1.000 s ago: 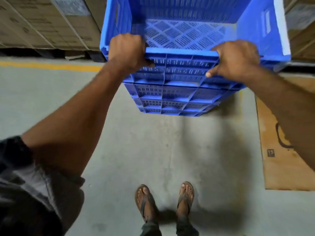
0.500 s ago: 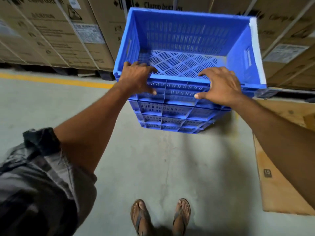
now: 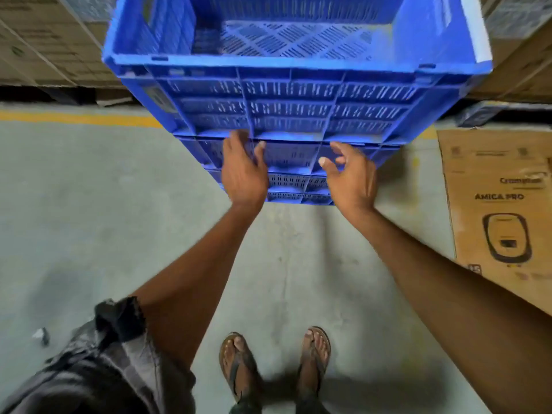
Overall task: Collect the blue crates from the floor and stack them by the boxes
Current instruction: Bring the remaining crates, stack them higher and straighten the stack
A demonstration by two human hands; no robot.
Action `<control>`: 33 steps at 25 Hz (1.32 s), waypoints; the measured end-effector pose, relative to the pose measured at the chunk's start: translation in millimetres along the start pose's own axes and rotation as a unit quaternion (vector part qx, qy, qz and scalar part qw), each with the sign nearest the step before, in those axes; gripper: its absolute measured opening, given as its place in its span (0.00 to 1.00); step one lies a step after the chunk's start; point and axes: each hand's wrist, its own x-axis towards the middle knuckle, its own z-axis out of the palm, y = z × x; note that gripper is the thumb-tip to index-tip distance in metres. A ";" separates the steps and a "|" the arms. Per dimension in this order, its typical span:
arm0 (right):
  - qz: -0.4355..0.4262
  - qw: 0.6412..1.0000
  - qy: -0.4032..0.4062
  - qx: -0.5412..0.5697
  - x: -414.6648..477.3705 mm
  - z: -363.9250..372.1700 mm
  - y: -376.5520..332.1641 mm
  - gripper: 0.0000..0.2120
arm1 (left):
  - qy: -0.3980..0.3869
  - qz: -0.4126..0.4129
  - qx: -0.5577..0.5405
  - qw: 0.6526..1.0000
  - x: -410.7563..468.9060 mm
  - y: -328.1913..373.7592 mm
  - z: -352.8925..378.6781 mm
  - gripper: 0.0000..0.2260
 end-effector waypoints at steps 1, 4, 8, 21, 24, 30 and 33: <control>-0.023 0.999 0.009 -0.022 1.9 14.5 5.8 0.16 | 0.024 -0.010 -0.012 1.000 3.7 -12.6 6.2 0.13; -0.106 0.987 0.103 -0.062 9.2 36.5 23.2 0.14 | 0.085 0.057 0.055 0.993 24.3 -38.2 9.1 0.10; -0.261 0.924 0.245 -0.133 29.4 49.9 41.9 0.04 | 0.122 0.168 0.116 0.971 40.7 -60.4 12.0 0.03; -0.381 0.808 0.436 -0.108 62.8 76.4 67.4 0.17 | 0.377 0.329 0.165 0.850 66.7 -99.1 49.5 0.13; -0.405 0.783 0.451 -0.140 60.7 74.1 80.7 0.10 | 0.397 0.330 0.151 0.843 65.6 -105.4 60.4 0.09; -0.395 0.788 0.442 -0.167 63.1 63.8 95.2 0.07 | 0.370 0.309 0.163 0.861 58.7 -102.2 59.4 0.06; -0.396 0.789 0.435 -0.174 62.0 64.2 91.9 0.08 | 0.350 0.315 0.147 0.870 58.2 -102.5 53.3 0.09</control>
